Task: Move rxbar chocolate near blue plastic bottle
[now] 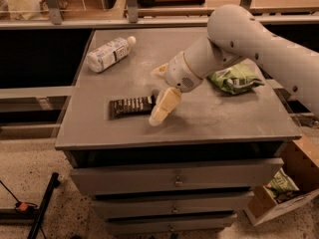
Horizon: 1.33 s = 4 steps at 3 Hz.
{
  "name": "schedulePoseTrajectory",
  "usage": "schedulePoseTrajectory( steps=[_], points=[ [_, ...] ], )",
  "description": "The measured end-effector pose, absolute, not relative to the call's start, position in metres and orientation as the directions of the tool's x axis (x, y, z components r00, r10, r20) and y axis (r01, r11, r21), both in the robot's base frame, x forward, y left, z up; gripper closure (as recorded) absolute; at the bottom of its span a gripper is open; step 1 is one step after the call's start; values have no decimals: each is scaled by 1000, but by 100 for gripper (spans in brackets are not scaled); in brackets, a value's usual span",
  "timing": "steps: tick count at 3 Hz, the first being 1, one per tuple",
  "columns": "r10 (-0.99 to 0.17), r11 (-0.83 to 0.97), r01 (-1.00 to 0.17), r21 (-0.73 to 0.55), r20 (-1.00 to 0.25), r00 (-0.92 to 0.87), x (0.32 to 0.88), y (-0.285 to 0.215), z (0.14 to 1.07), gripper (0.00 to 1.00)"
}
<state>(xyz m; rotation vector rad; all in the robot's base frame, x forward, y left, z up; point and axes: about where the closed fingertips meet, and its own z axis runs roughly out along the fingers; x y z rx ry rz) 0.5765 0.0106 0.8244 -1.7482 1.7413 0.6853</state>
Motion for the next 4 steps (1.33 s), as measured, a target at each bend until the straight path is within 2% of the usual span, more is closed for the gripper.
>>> schedulePoseTrajectory(
  steps=[1, 4],
  points=[
    [-697, -34, -998, -51, -715, 60, 574, 28, 824, 17],
    [-670, -119, -989, -88, -728, 145, 561, 48, 818, 87]
  ],
)
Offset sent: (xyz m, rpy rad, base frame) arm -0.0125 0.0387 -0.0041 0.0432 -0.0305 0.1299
